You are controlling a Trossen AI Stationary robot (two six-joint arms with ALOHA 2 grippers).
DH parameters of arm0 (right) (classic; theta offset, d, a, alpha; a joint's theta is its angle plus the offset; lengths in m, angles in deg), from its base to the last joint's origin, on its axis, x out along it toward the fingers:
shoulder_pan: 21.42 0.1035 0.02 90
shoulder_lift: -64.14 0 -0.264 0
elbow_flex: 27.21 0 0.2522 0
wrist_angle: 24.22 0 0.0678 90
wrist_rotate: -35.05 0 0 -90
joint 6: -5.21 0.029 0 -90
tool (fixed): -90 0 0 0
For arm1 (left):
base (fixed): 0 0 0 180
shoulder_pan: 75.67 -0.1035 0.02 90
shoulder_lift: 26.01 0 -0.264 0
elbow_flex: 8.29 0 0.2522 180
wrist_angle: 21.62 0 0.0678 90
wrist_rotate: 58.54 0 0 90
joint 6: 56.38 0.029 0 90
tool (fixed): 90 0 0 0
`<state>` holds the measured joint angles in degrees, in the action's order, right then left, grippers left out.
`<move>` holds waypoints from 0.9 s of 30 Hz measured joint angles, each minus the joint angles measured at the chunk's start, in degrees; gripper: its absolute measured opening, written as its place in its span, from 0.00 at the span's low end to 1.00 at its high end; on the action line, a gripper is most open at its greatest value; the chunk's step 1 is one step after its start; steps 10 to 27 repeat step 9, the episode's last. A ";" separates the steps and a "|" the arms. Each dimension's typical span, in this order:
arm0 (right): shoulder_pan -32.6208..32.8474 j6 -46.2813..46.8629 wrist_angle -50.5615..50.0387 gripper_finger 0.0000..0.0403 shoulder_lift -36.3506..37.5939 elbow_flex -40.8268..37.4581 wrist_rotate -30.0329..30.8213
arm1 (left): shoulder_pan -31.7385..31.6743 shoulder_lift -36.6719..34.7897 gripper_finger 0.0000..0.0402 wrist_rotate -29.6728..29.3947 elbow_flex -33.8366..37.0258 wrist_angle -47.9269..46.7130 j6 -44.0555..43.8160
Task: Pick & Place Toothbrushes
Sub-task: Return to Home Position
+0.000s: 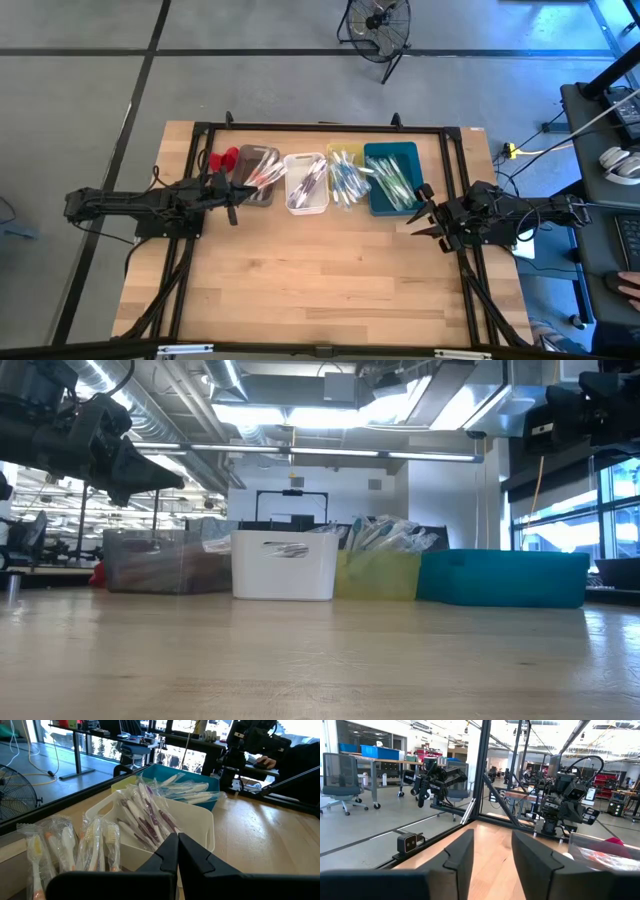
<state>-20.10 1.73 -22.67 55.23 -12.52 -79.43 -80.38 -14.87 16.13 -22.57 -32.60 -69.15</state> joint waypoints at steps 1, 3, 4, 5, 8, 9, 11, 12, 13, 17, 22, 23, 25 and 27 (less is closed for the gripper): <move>0.00 0.00 0.01 0.34 0.00 0.00 0.00 | 0.00 0.00 0.00 0.00 -0.02 0.00 0.00; 0.00 0.00 0.02 0.35 0.00 0.00 -0.01 | 0.00 0.00 0.00 -0.02 -0.02 0.00 0.00; 0.00 0.00 0.00 0.35 0.00 0.00 0.01 | -0.01 0.00 0.00 -0.01 -0.01 -0.01 0.00; 0.00 0.00 0.00 0.35 0.00 0.00 0.01 | -0.01 0.00 0.00 0.00 -0.01 -0.01 0.00; 0.00 0.00 0.01 0.36 0.00 0.00 0.00 | -0.02 0.00 0.00 0.00 0.00 -0.01 0.00; 0.00 0.00 0.00 0.36 0.00 0.00 -0.01 | 0.00 0.00 0.00 -0.01 0.00 -0.02 0.00; 0.00 0.00 0.00 0.36 0.00 0.00 -0.01 | 0.00 0.00 0.00 -0.01 0.00 -0.02 0.00; 0.00 0.00 0.00 0.36 0.00 0.00 -0.01 | 0.00 0.00 0.00 -0.01 0.00 -0.02 0.00; 0.00 0.00 0.00 0.36 0.00 0.00 -0.01 | 0.00 0.00 0.00 -0.01 0.00 -0.02 0.00; 0.00 0.00 0.00 0.36 0.00 0.00 -0.01 | 0.00 0.00 0.00 -0.01 0.00 -0.02 0.00; 0.00 0.00 0.00 0.36 0.00 0.00 -0.01 | 0.00 0.00 0.00 -0.01 0.00 -0.02 0.00; 0.00 0.00 0.00 0.36 0.00 0.00 -0.01 | 0.00 0.00 0.00 -0.01 0.00 -0.02 0.00; 0.00 0.00 0.00 0.36 0.00 0.00 -0.01 | 0.00 0.00 0.00 -0.01 0.00 -0.02 0.00; 0.00 0.00 0.00 0.36 0.00 0.00 -0.01 | 0.00 0.00 0.00 -0.01 0.00 -0.02 0.00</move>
